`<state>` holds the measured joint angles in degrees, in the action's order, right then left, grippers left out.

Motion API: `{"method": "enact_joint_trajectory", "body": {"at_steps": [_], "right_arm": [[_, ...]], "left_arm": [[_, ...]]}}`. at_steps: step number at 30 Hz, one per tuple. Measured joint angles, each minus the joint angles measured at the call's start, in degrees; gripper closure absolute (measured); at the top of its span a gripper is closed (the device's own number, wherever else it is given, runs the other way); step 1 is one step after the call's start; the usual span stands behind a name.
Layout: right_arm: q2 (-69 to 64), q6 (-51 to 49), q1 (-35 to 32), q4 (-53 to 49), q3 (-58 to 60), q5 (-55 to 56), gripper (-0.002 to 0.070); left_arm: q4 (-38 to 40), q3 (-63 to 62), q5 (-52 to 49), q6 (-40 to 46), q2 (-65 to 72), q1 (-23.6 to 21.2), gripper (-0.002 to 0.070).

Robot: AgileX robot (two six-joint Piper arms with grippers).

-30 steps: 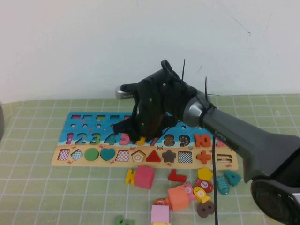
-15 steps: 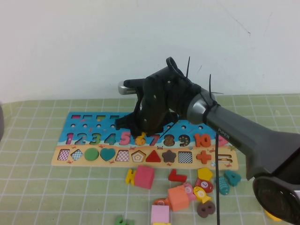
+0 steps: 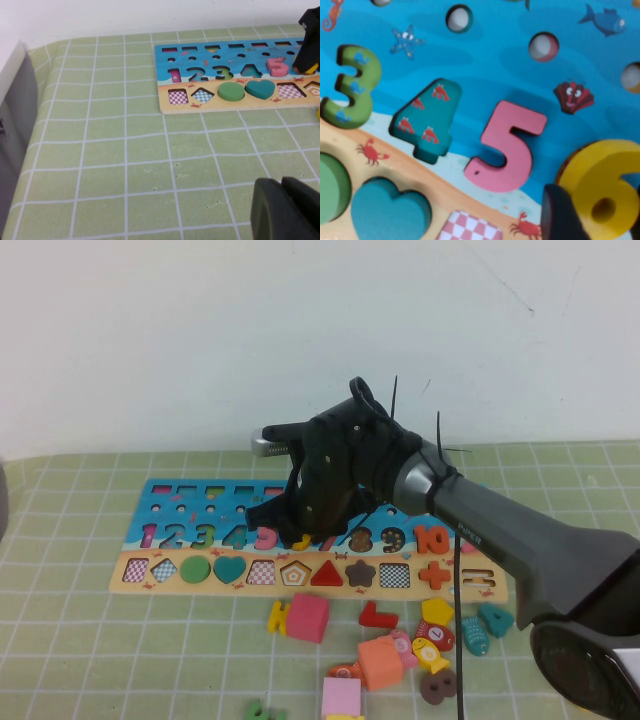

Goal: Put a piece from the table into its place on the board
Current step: Place the "number 6" into the hole of the number 6

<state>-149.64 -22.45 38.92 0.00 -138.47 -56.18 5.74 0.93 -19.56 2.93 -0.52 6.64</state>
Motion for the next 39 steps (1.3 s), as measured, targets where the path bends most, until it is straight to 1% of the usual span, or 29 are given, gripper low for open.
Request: {"method": "enact_joint_trajectory", "body": {"at_steps": [12,16,19,31,33,35,37,39], "right_arm": [[-0.08,0.00,-0.14,1.13,-0.10,-0.02,0.0403],[-0.08,0.00,-0.14,1.37,-0.10,-0.52,0.0366],[-0.08,0.00,-0.14,1.50,-0.10,-0.76,0.0355],[-0.08,0.00,-0.18,2.48,-3.17,-3.33,0.0352],[-0.08,0.00,-0.18,2.48,-4.84,-4.37,0.0368],[-0.08,0.51,-0.27,2.48,-7.05,-6.07,0.0409],[-0.08,2.47,-0.27,2.48,-9.44,-8.56,0.0467],[-0.08,5.17,-0.27,2.01,-12.27,-11.89,0.0545]], "left_arm": [[0.00,0.00,0.00,0.00,0.00,0.00,0.0676],[0.00,0.00,0.00,0.00,0.00,0.00,0.0676],[0.00,0.00,0.00,0.00,0.00,0.00,0.0676],[0.00,0.00,0.00,0.00,0.00,0.00,0.0676],[0.00,0.00,0.00,0.00,0.00,0.00,0.0676],[0.00,0.00,0.00,0.00,0.00,0.00,0.0676],[0.00,0.00,0.00,0.00,0.00,0.00,0.0676],[0.00,0.00,0.00,0.00,0.00,0.00,0.0676]]}}
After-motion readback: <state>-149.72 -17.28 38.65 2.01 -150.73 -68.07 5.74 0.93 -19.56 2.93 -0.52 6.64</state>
